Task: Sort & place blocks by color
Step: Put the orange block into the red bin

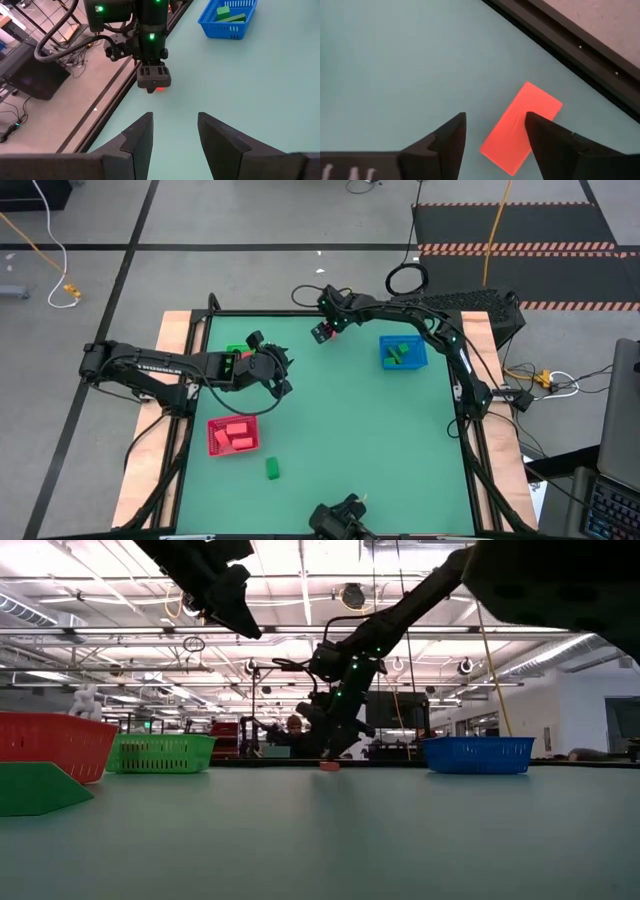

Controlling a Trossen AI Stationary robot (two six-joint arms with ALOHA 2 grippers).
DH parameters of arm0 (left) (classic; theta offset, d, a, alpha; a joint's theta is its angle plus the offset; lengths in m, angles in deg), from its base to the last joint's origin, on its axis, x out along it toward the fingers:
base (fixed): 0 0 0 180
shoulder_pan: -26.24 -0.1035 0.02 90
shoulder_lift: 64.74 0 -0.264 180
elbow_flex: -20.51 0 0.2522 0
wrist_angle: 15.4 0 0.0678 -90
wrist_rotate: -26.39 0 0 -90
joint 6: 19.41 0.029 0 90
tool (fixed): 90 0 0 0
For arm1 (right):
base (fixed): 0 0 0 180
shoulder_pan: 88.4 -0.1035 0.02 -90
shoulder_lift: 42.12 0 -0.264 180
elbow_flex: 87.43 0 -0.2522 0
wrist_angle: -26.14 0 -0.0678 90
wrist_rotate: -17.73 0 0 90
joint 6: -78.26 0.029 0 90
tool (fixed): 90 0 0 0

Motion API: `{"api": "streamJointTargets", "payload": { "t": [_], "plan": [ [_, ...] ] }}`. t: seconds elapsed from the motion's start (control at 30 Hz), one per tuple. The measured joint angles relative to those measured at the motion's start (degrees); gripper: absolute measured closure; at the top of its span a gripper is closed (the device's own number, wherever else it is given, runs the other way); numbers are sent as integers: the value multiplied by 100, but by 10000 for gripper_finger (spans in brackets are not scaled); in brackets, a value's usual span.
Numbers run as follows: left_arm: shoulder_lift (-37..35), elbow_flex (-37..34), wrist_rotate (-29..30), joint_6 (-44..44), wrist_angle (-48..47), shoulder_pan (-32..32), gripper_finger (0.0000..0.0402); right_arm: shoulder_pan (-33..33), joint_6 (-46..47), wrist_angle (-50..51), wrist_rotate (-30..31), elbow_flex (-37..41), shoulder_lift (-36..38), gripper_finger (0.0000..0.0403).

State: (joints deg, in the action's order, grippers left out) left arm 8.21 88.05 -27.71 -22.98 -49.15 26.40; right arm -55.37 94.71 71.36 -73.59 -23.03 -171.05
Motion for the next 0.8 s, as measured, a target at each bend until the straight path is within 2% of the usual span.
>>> {"api": "streamJointTargets", "payload": {
  "t": [0.47,0.8],
  "plan": [
    [0,0,0,-96,-52,46,243,-146,-116,1081,-12,17,230,207],
    [0,0,0,-149,-63,85,243,-617,-121,1993,-48,33,390,207]
  ]
}}
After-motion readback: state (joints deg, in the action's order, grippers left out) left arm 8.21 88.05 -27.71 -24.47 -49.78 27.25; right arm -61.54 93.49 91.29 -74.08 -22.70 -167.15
